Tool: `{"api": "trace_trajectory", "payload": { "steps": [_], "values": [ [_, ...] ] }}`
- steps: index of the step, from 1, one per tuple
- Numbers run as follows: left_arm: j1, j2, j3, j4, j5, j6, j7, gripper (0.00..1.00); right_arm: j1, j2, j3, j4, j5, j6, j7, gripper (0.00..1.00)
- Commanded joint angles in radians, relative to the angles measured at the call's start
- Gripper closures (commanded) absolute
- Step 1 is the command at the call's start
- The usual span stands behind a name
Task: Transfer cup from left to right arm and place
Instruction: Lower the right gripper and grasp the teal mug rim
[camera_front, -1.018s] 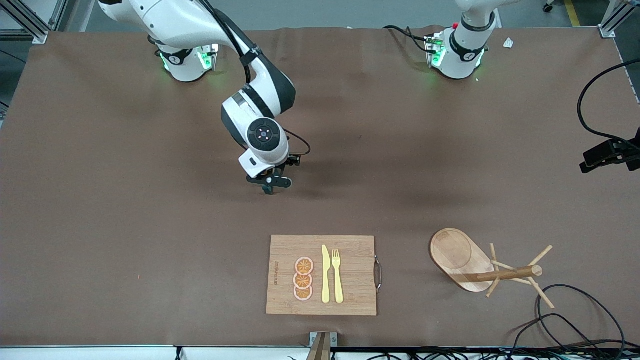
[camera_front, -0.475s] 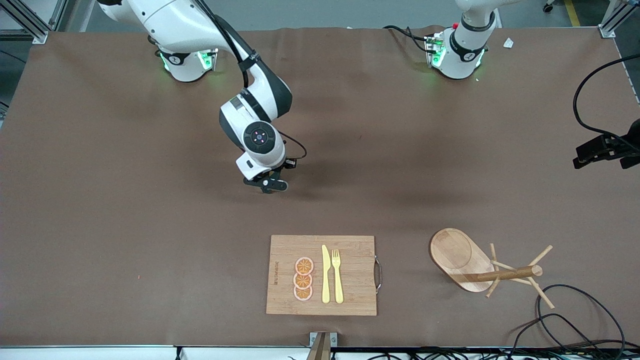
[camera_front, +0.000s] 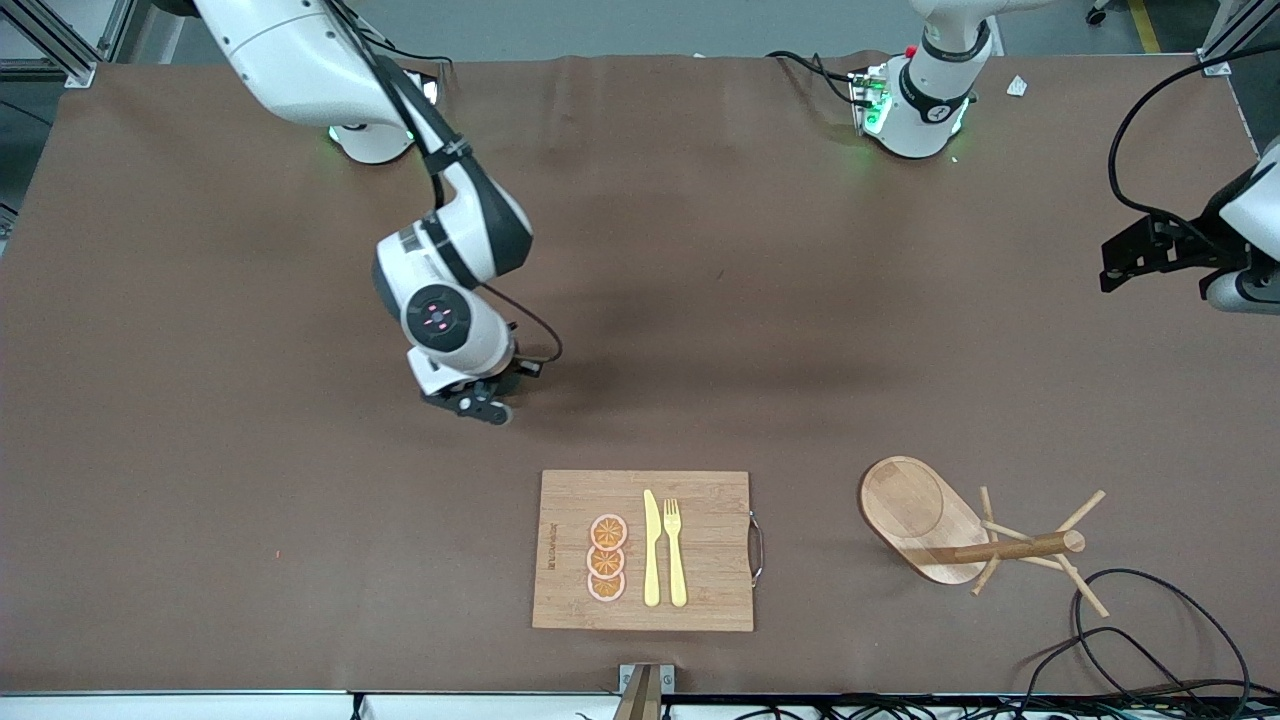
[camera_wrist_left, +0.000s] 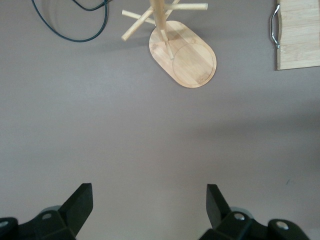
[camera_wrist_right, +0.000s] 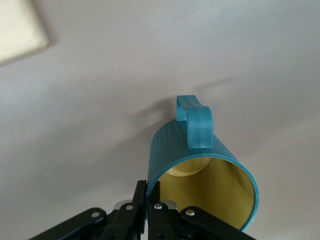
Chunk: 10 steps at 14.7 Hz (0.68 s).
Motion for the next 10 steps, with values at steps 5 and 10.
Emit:
{"api": "trace_trajectory", "payload": {
  "steps": [5, 10],
  "values": [
    [-0.088, -0.108, 0.135, -0.153, -0.033, 0.037, -0.027, 0.0, -0.177, -0.03, 0.012, 0.02, -0.158, -0.04, -0.02, 1.0],
    [-0.088, -0.105, 0.122, -0.152, -0.022, 0.037, -0.052, 0.0, -0.321, -0.023, 0.015, 0.005, -0.154, -0.002, -0.124, 0.99]
  ]
}}
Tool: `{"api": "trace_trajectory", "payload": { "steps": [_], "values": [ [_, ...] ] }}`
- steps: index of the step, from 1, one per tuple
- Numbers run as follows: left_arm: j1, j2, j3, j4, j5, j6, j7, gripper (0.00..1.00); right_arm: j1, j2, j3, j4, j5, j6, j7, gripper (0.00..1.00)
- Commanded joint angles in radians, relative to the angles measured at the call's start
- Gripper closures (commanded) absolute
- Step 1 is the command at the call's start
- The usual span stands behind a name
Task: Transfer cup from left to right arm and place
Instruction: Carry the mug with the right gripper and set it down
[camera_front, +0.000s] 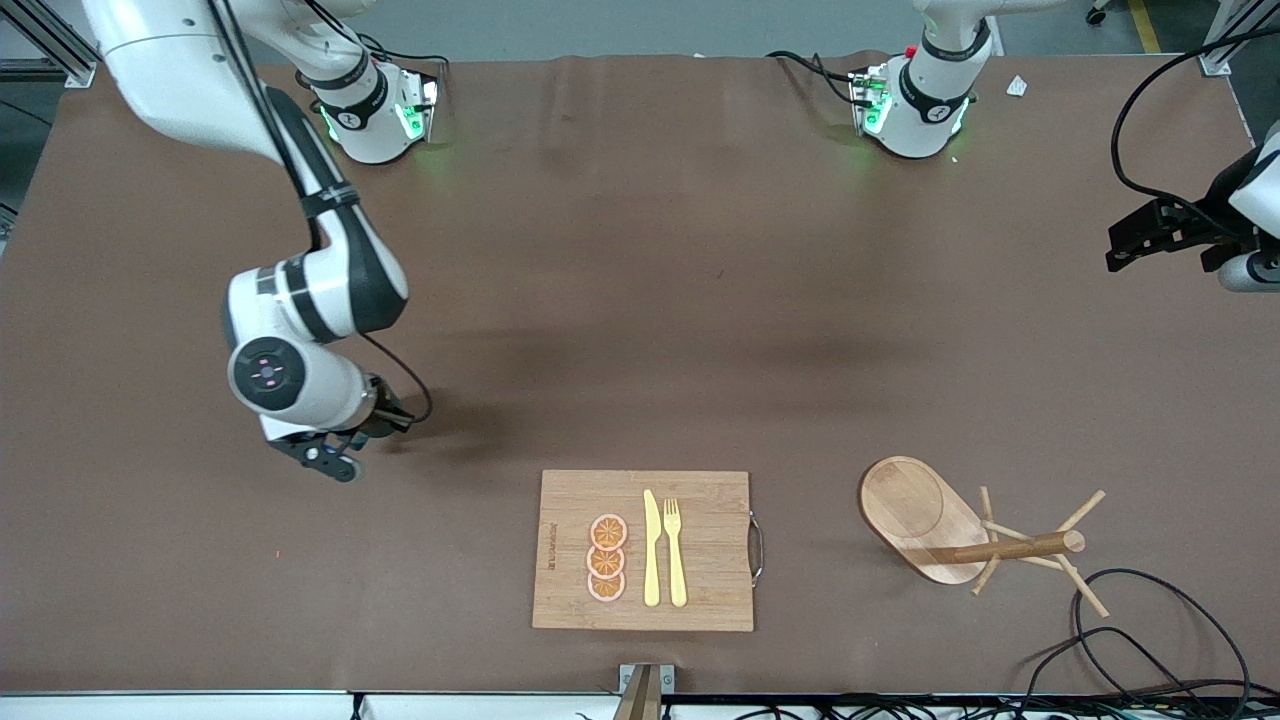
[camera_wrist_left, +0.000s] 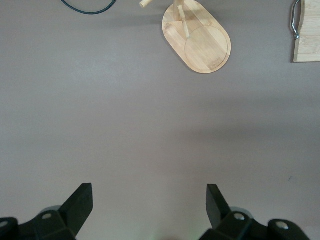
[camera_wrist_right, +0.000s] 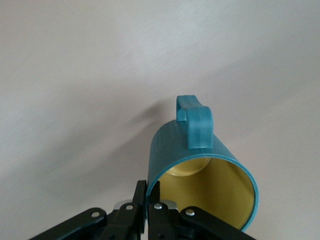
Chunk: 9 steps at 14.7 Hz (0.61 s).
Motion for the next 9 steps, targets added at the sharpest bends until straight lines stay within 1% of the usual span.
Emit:
{"api": "trace_trajectory", "payload": {
  "steps": [1, 4, 9],
  "values": [
    [-0.004, -0.017, -0.004, -0.01, -0.005, 0.02, -0.012, 0.0, -0.084, -0.009, 0.022, -0.034, -0.018, 0.046, -0.081, 0.99],
    [-0.005, -0.017, -0.005, -0.008, -0.006, 0.014, -0.01, 0.0, -0.133, 0.008, 0.022, -0.037, -0.011, 0.067, -0.157, 0.99],
    [-0.004, -0.017, -0.005, -0.008, -0.009, 0.009, -0.007, 0.0, -0.178, 0.06, 0.025, -0.029, -0.001, 0.098, -0.239, 0.99]
  ]
}}
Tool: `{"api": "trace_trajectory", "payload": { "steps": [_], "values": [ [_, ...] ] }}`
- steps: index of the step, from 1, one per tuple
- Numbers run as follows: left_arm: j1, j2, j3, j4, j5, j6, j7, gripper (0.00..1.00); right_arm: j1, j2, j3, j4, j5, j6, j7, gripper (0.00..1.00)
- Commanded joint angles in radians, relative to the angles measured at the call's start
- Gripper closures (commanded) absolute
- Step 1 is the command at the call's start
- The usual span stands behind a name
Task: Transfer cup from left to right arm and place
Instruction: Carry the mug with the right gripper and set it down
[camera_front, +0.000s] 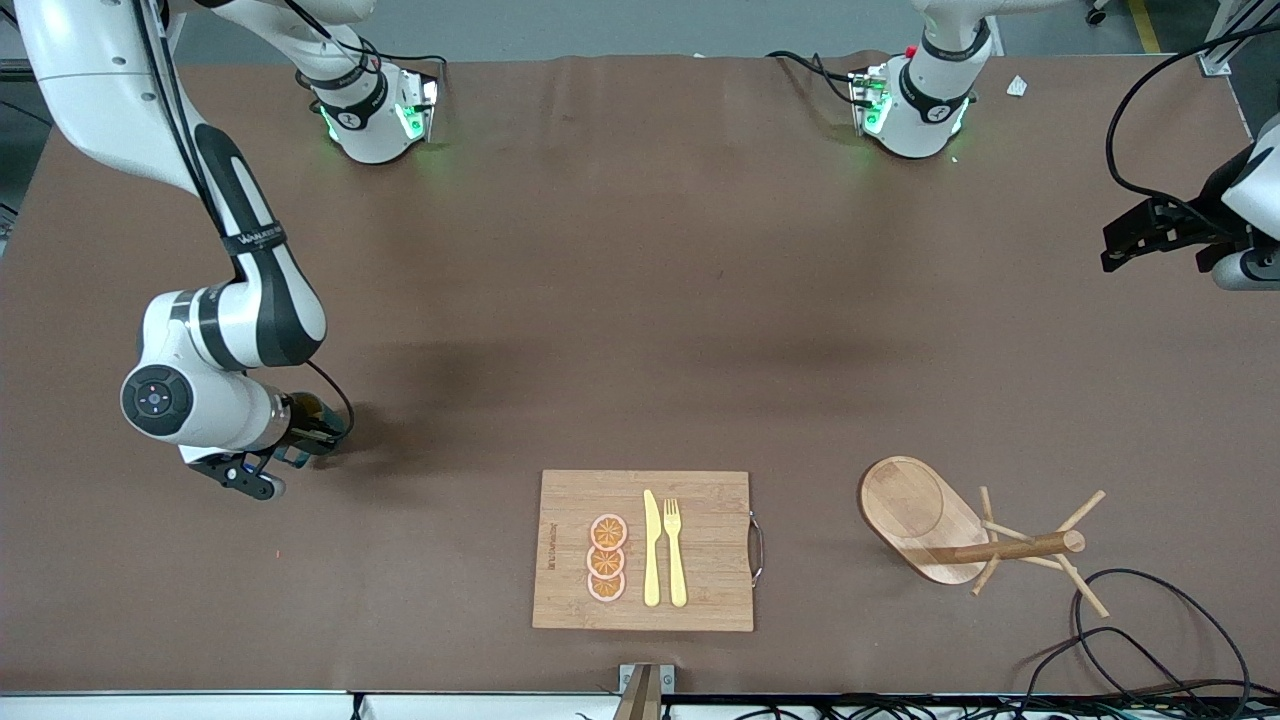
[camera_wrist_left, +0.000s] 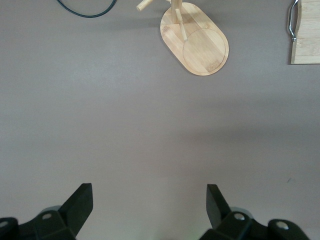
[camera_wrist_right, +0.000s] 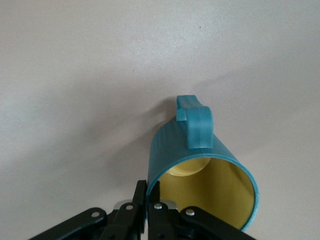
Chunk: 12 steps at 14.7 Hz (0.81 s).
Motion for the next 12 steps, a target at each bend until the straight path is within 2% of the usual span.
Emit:
{"api": "trace_trajectory", "payload": {
  "steps": [1, 3, 4, 5, 6, 8, 9, 10, 12],
  "values": [
    [-0.002, -0.016, 0.0, -0.008, -0.01, -0.001, -0.004, 0.0, -0.036, 0.016, 0.023, 0.001, 0.001, 0.013, -0.041, 0.99],
    [-0.002, -0.016, 0.0, -0.009, -0.013, -0.001, -0.004, 0.0, -0.037, 0.02, 0.023, 0.002, 0.001, 0.023, -0.041, 0.96],
    [-0.002, -0.016, 0.0, -0.008, -0.015, -0.001, -0.006, 0.0, -0.036, 0.023, 0.023, 0.007, 0.0, 0.023, -0.042, 0.88],
    [-0.004, -0.016, 0.0, -0.008, -0.016, -0.001, -0.012, 0.0, -0.028, 0.023, 0.022, 0.022, -0.009, 0.02, -0.045, 0.73],
    [-0.004, -0.016, 0.0, -0.006, -0.016, -0.001, -0.018, 0.0, -0.024, 0.023, 0.022, 0.039, -0.014, 0.017, -0.051, 0.52],
    [-0.005, -0.016, 0.0, -0.006, -0.016, -0.001, -0.021, 0.0, -0.028, 0.022, 0.022, 0.071, -0.013, 0.01, -0.076, 0.29],
    [-0.007, -0.018, -0.001, -0.006, -0.015, -0.008, -0.022, 0.0, -0.034, 0.019, 0.022, 0.085, -0.013, 0.012, -0.102, 0.08],
    [-0.007, -0.018, -0.003, -0.006, -0.016, -0.026, -0.021, 0.0, -0.04, 0.013, 0.022, 0.105, -0.01, 0.01, -0.142, 0.0],
    [-0.01, -0.021, -0.005, -0.011, -0.018, -0.038, -0.022, 0.0, -0.044, 0.005, 0.022, 0.184, -0.006, -0.047, -0.182, 0.0]
  ]
}}
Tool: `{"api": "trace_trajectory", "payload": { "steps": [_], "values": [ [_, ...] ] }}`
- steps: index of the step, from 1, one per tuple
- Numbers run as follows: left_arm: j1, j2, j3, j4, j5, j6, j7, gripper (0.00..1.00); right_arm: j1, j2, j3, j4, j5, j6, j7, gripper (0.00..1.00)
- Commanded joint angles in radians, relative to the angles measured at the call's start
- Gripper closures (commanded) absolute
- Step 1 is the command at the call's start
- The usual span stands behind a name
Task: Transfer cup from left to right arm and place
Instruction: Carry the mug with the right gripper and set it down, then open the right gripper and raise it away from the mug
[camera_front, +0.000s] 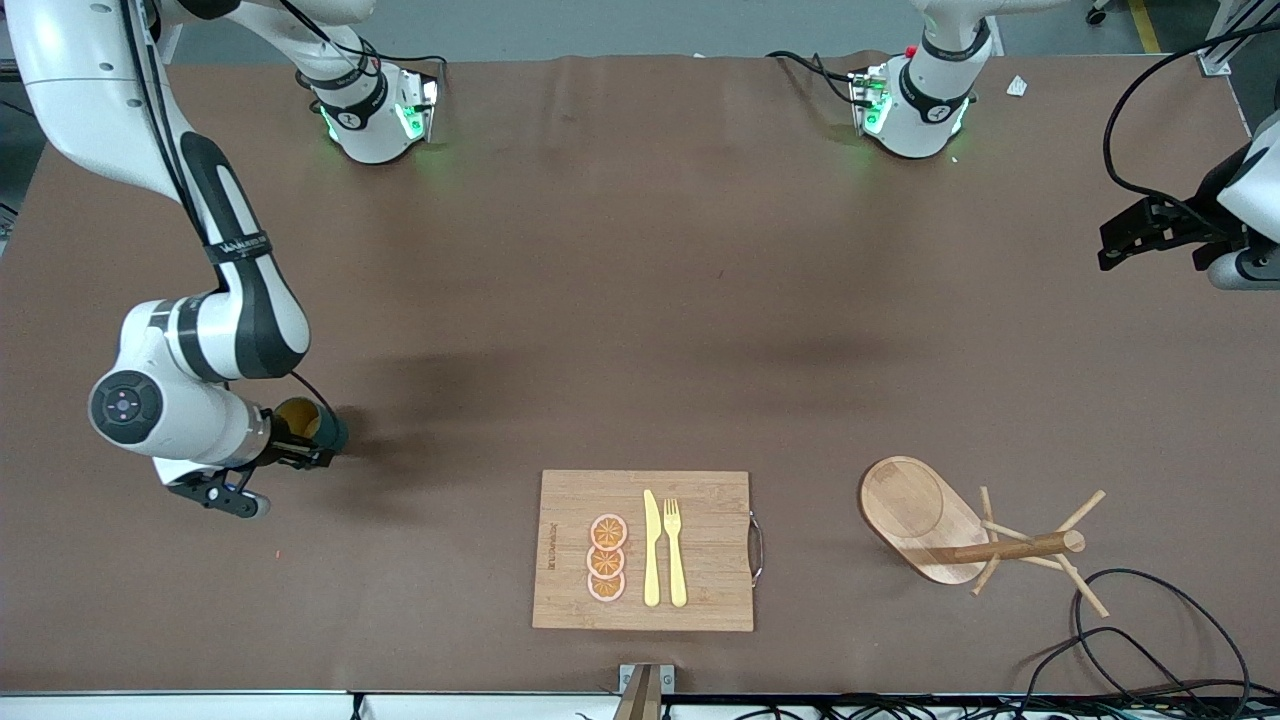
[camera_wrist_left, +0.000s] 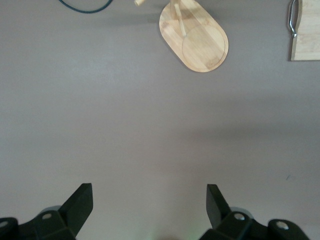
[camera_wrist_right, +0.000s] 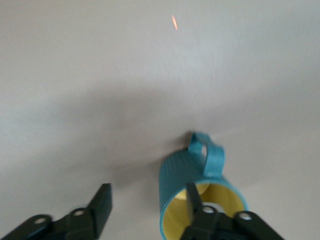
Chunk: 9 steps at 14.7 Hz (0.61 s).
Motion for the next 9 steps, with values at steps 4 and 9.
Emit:
{"api": "trace_trajectory", "payload": {
  "steps": [4, 9],
  "values": [
    [-0.006, -0.027, -0.016, -0.014, -0.018, -0.032, -0.036, 0.0, -0.024, -0.104, 0.015, 0.186, -0.005, -0.232, -0.297, 0.0],
    [0.002, -0.035, -0.064, -0.014, -0.018, -0.053, -0.073, 0.0, -0.042, -0.277, 0.018, 0.18, 0.0, -0.344, -0.49, 0.0]
  ]
}}
